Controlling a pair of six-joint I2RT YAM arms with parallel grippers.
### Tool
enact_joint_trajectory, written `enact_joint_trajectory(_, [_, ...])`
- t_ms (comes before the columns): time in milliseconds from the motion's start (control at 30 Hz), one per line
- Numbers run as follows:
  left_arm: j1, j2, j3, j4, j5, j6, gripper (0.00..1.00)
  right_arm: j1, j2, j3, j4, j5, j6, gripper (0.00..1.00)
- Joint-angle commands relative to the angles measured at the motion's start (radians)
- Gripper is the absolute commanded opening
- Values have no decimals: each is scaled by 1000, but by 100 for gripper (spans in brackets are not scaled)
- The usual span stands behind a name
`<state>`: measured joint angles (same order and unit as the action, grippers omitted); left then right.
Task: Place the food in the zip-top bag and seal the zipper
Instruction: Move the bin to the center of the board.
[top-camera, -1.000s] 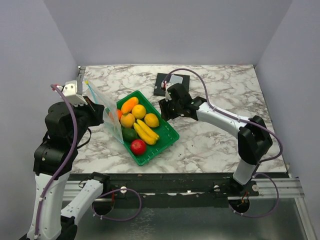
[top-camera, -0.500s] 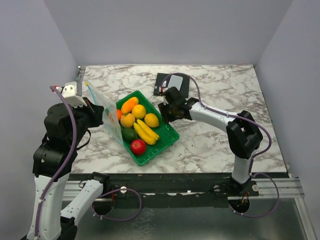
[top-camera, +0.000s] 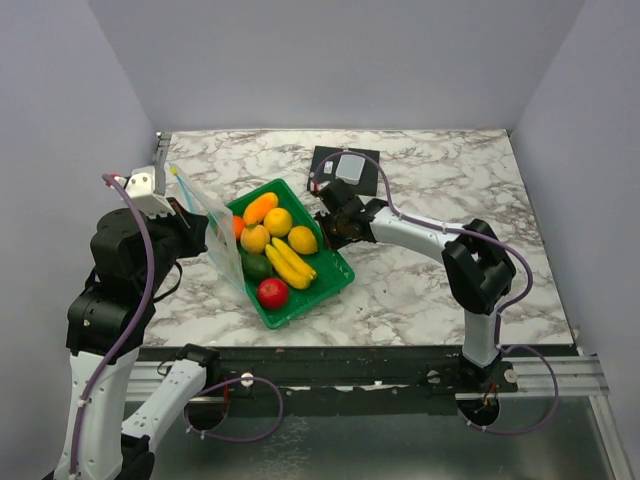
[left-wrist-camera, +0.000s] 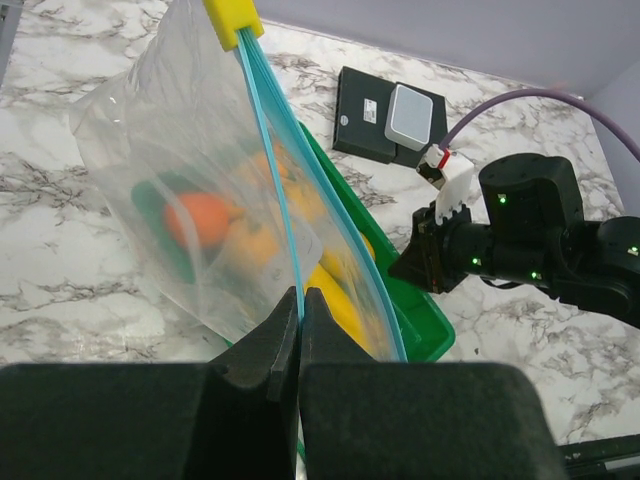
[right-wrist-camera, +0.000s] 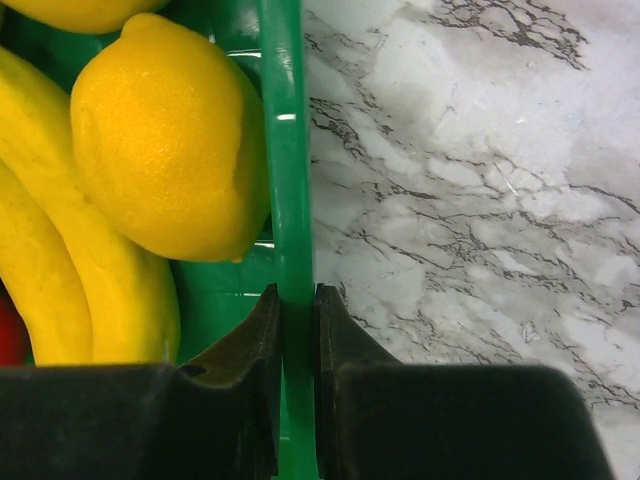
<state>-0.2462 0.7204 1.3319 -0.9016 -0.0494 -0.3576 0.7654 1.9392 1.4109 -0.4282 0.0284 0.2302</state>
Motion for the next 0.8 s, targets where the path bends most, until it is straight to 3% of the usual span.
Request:
enact_joint_trajectory(0, [-5,-10,-13,-8,-1,9,0,8,9,10,-19,49,13,8])
enact_joint_trajectory(100, [-5,-9,-14,-5,-1,12,0,7,-8,-12,-10,65,17,1])
enact_joint_trajectory(767, [-5,24,-16,11,48,6,0,0,-323,-290,-4,258,75,1])
